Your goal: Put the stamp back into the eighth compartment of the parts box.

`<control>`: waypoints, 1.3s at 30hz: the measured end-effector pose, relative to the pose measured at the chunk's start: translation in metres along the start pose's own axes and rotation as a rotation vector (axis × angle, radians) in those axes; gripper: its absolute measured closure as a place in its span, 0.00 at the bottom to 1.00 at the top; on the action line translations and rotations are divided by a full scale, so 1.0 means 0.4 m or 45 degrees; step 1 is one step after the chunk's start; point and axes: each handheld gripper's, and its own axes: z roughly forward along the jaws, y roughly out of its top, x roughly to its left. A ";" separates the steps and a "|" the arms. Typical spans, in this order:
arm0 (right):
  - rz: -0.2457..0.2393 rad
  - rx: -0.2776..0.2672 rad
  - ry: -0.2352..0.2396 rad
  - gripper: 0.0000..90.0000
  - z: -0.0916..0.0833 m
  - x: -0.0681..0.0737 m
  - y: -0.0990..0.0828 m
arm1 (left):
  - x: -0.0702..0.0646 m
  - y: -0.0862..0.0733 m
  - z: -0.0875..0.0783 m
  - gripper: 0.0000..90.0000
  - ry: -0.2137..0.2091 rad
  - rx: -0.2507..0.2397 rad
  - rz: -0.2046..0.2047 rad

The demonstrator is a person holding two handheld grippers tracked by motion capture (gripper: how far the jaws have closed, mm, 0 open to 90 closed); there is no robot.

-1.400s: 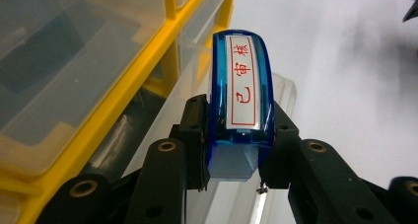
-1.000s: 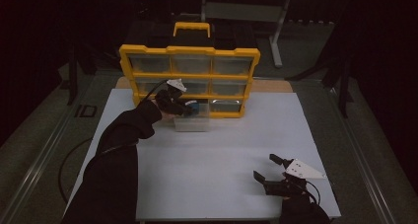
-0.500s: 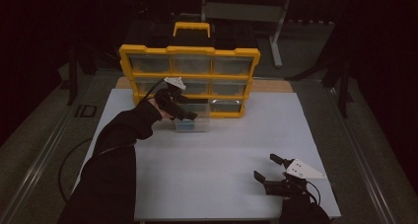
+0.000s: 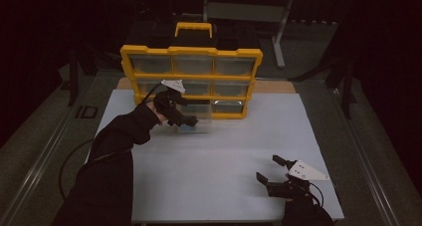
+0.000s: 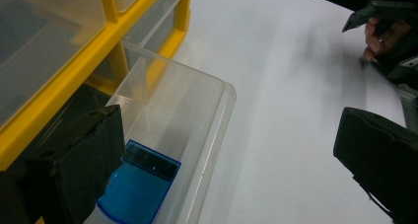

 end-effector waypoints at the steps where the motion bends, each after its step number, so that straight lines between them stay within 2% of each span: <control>1: 0.000 -0.001 0.000 0.12 0.000 0.000 0.000 | -0.001 -0.001 -0.002 0.00 -0.010 0.000 -0.002; 8: -0.002 0.000 0.000 0.12 0.001 0.000 0.000 | -0.006 -0.011 -0.014 0.00 0.000 -0.014 -0.001; 21: -0.007 0.001 0.003 0.12 0.002 0.001 0.001 | -0.019 -0.031 -0.042 0.00 -0.021 -0.051 -0.015; 39: -0.010 0.000 0.005 0.12 0.006 0.001 0.003 | -0.044 -0.078 -0.096 0.00 -0.002 -0.094 -0.015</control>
